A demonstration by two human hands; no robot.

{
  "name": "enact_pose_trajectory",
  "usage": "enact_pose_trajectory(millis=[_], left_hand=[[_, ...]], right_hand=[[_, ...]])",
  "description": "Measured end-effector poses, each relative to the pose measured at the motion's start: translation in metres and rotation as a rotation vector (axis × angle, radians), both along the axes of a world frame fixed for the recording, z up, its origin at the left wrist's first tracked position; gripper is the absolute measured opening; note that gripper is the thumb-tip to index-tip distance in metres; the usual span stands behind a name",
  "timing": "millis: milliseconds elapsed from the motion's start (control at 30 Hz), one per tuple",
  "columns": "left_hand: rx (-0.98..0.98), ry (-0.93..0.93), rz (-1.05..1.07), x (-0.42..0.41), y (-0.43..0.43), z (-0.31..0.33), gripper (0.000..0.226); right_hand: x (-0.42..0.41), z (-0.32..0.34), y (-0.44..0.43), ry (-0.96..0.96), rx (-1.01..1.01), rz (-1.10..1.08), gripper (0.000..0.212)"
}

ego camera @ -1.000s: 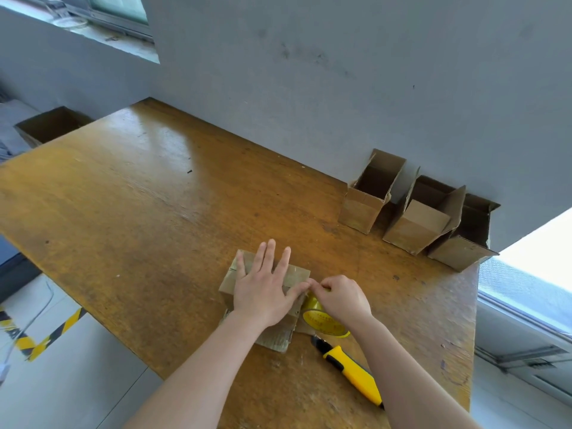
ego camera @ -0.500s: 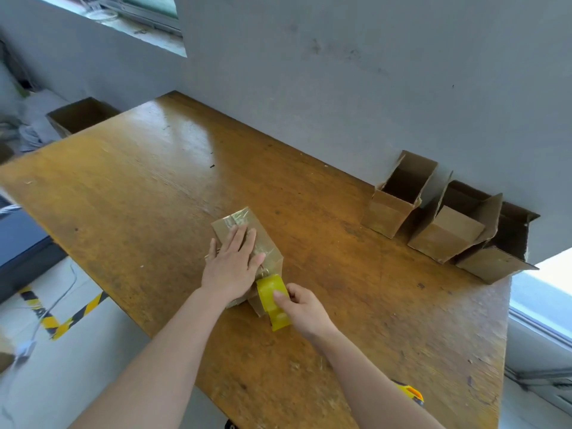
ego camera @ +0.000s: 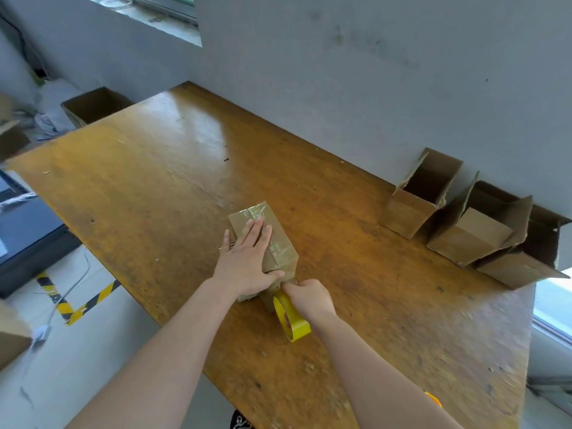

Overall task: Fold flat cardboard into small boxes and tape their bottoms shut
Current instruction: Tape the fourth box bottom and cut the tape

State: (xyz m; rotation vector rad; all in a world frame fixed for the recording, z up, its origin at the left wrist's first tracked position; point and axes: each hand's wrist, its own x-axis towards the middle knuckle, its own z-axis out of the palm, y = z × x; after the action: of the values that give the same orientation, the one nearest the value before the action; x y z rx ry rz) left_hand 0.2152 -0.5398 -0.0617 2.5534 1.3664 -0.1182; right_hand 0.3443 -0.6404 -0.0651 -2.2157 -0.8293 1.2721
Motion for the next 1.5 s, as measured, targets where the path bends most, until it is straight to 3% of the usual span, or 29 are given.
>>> enact_pose_trajectory(millis=[267, 433, 700, 800, 867, 1000, 1133, 1167, 1233, 1333, 1433, 1500], left_hand=[[0.152, 0.075, 0.001, 0.010, -0.005, -0.002, 0.110], [0.197, 0.072, -0.011, 0.011, -0.007, -0.004, 0.106], [0.221, 0.069, -0.024, 0.009, -0.010, -0.007, 0.096], [0.289, 0.055, -0.022, 0.005, -0.019, -0.010, 0.090], [0.302, -0.023, 0.014, 0.003, -0.026, -0.013, 0.089], [0.248, -0.355, 0.128, 0.000, -0.051, -0.013, 0.090], [0.360, -0.726, 0.389, 0.003, -0.093, -0.017, 0.048], [0.290, -0.797, 0.500, 0.006, -0.100, -0.019, 0.035], [-0.030, -0.887, 0.702, 0.011, -0.107, -0.021, 0.018], [-0.547, -0.869, 0.882, 0.020, -0.104, -0.019, 0.031], [-0.780, -0.946, 0.976, 0.024, -0.098, -0.019, 0.026], [-0.864, -1.034, 1.029, 0.023, -0.095, -0.020, 0.018]], right_hand=[[-0.007, -0.003, -0.015, 0.055, 0.098, 0.081, 0.049], [-0.002, 0.001, -0.029, 0.144, 0.226, -0.026, 0.031], [0.006, 0.009, -0.028, 0.112, 0.129, 0.011, 0.025], [0.008, 0.012, -0.028, 0.208, 0.119, 0.023, 0.023], [0.009, 0.012, -0.032, 0.291, 0.146, -0.005, 0.020], [0.009, 0.010, -0.038, 0.213, 0.191, -0.009, 0.024], [0.007, 0.008, -0.040, 0.155, 0.198, -0.007, 0.026], [0.007, 0.008, -0.042, 0.150, 0.202, -0.005, 0.025], [0.007, 0.008, -0.043, 0.129, 0.210, 0.012, 0.025], [0.012, 0.008, -0.045, 0.104, 0.206, 0.059, 0.021], [0.022, 0.007, -0.051, 0.040, 0.229, 0.042, 0.017], [0.034, 0.005, -0.059, -0.117, 0.197, 0.023, 0.016]])
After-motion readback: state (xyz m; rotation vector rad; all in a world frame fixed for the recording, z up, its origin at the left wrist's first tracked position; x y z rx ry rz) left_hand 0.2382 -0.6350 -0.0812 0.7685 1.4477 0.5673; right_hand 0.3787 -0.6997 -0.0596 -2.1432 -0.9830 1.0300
